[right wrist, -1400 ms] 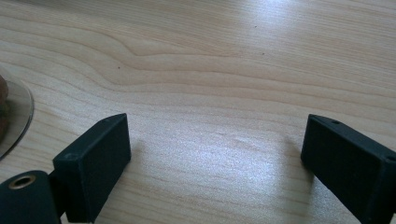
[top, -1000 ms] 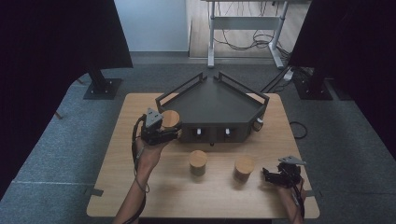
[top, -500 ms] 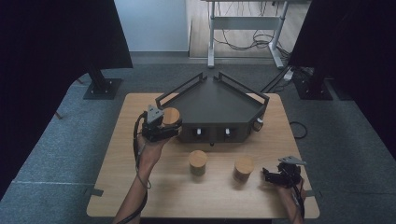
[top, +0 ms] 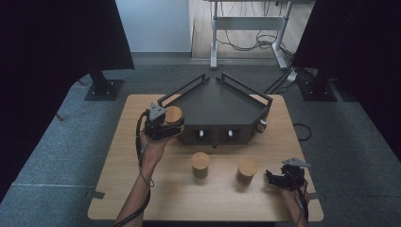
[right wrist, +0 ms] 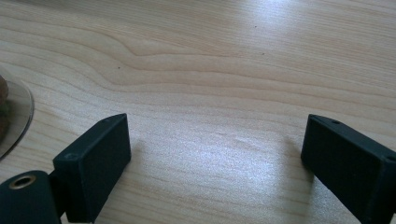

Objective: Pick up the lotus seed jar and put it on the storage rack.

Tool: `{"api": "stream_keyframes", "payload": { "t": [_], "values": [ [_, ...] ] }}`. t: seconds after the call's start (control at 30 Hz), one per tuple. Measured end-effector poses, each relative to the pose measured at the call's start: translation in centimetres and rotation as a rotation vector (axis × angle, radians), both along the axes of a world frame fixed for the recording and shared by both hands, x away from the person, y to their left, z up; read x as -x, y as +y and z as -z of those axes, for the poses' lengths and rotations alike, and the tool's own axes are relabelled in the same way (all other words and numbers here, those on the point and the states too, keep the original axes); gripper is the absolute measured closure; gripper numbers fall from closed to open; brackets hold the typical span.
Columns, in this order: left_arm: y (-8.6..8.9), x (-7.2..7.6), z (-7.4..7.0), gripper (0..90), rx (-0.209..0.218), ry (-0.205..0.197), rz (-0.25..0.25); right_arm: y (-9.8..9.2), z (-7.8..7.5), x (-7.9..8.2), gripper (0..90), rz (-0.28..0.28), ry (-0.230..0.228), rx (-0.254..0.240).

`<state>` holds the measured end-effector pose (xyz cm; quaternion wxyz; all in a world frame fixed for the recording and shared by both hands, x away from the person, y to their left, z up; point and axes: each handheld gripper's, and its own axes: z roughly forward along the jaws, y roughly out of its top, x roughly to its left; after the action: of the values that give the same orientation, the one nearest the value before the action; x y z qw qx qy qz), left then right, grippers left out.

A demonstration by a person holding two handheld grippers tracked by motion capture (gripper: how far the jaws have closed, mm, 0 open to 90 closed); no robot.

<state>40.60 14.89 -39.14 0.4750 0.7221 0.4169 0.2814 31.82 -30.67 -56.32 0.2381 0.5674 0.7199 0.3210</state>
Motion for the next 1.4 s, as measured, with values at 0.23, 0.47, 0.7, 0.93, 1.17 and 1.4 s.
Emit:
{"api": "stream_keyframes", "payload": {
  "t": [0.23, 0.47, 0.7, 0.93, 1.17, 1.4],
  "values": [
    [-0.3, -0.5, -0.1, 26.0, -0.011, 0.002, 0.000, 0.0, 0.0, 0.0, 7.6, 0.000, 0.001, 0.000],
    [-0.4, -0.9, -0.2, 26.0, -0.012, 0.000, -0.005, 0.0, 0.0, 0.0, 7.6, -0.001, 0.000, 0.000],
    [-0.7, -1.5, -0.3, 26.0, -0.018, -0.002, -0.008, 0.0, 0.0, 0.0, 7.6, 0.000, 0.000, -0.001],
    [-0.9, -2.1, -0.3, 26.0, -0.017, 0.000, -0.012, 0.0, 0.0, 0.0, 7.6, 0.000, 0.001, -0.001],
    [-1.2, -2.6, -0.3, 26.0, -0.015, -0.010, -0.010, 0.0, 0.0, 0.0, 7.6, 0.000, 0.001, -0.001],
    [-1.5, -3.1, -0.3, 26.0, -0.012, -0.012, -0.008, 0.0, 0.0, 0.0, 7.6, 0.001, 0.001, -0.002]
  ]
}}
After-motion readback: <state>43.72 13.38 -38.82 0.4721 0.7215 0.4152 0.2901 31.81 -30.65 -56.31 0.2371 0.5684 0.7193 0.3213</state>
